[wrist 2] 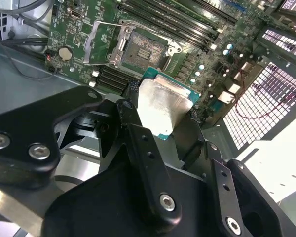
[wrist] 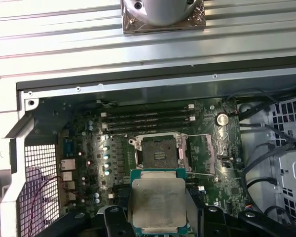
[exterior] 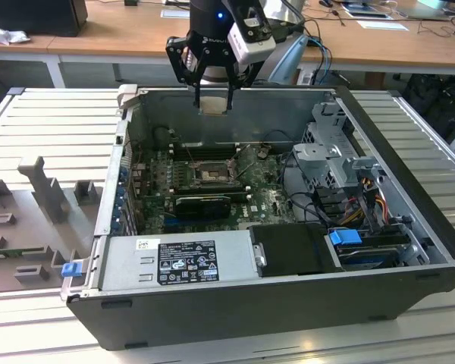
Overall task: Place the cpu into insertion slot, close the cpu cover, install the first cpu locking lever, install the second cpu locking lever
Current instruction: 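Place the cpu into insertion slot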
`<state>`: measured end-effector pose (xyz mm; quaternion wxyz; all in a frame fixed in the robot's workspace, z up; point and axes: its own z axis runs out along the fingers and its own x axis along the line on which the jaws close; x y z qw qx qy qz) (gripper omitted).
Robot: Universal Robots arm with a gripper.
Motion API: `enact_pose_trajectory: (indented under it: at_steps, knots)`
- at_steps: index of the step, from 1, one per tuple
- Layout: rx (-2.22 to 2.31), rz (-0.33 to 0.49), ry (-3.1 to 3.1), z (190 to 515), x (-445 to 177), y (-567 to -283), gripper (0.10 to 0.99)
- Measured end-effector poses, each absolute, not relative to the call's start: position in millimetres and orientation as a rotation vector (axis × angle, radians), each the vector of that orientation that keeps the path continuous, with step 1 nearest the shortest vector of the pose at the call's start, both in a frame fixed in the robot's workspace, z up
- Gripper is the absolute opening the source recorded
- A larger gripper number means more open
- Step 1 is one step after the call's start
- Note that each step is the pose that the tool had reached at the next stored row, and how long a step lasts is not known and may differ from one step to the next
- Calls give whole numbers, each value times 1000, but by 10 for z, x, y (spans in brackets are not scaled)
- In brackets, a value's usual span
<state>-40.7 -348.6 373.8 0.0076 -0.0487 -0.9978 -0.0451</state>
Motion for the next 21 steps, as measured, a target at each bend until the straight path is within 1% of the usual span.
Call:
enact_pose_trajectory:
  at_steps: [21]
  knots:
    - [-216, -142, -3118, 3738, -407, -3486, 529]
